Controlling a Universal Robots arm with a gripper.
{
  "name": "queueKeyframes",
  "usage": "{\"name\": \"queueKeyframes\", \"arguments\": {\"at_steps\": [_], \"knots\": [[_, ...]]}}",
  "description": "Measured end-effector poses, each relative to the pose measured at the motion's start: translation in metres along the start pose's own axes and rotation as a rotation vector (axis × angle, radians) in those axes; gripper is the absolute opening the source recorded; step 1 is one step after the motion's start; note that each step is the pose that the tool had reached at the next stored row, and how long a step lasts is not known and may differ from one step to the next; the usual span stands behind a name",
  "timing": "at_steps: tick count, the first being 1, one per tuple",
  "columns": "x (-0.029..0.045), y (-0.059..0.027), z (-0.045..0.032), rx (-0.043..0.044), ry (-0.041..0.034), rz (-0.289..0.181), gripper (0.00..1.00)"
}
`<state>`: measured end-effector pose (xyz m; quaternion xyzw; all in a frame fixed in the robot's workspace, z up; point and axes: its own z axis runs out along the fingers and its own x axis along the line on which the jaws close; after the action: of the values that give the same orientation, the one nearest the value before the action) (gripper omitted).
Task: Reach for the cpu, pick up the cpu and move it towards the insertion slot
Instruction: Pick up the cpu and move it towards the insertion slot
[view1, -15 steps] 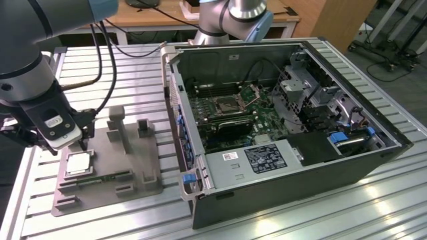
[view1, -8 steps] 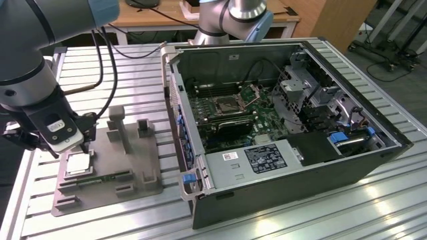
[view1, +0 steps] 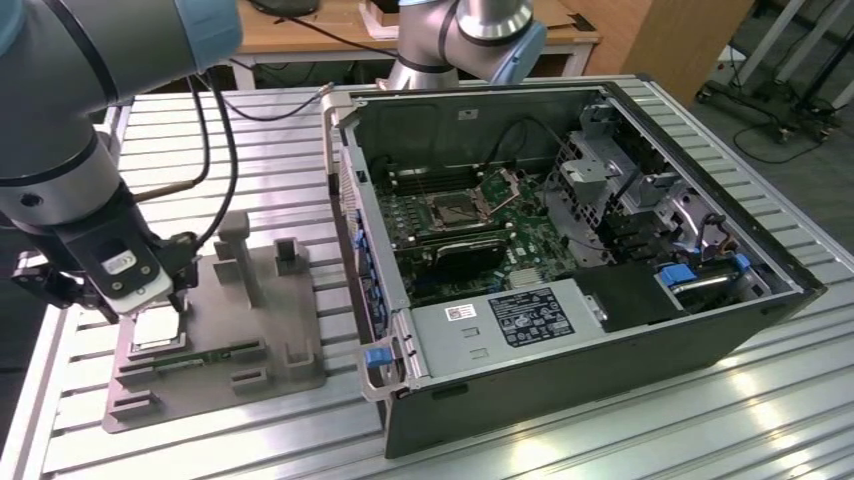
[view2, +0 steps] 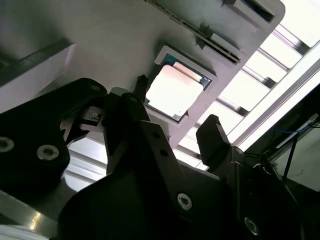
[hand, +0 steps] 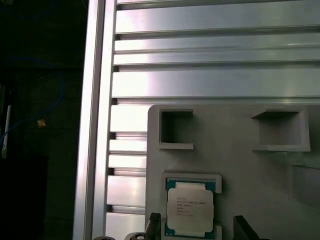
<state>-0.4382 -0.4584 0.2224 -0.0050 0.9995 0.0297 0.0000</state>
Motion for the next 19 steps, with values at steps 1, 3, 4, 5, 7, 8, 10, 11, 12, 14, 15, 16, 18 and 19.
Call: {"name": "queueKeyframes", "arguments": {"at_steps": [1,3,4,5,7,8,10,11,12,14,15,16,18,19], "knots": [[0.0,-0.0001,0.0017,0.0,0.0002,0.0,0.66],[0.0,-0.0003,0.0054,0.0,0.0001,0.0,0.66],[0.0,-0.0004,0.0071,0.0,0.0001,0.0,0.66],[0.0,-0.0006,0.0089,0.0,0.0001,0.0,0.66],[0.0,-0.0008,0.0125,-0.0001,0.0,0.0,0.66],[0.0,-0.0009,0.0142,0.0,0.0,0.0,0.67],[0.0,-0.001,0.0179,0.0,0.0001,0.001,0.73],[-0.0001,-0.0011,0.0197,0.0,0.0001,0.001,0.8],[-0.0001,-0.0011,0.0216,0.0,0.0,0.001,0.8],[0.0,-0.001,0.0251,0.0,-0.0001,0.003,0.8],[0.0001,-0.0008,0.0269,0.0001,-0.0001,0.003,0.8],[0.0004,-0.0006,0.0288,-0.0002,-0.0001,0.004,0.8],[0.0014,-0.0004,0.0316,-0.0016,0.0,0.004,0.8],[0.0017,-0.0001,0.033,-0.0029,-0.0002,0.004,0.8]]}}
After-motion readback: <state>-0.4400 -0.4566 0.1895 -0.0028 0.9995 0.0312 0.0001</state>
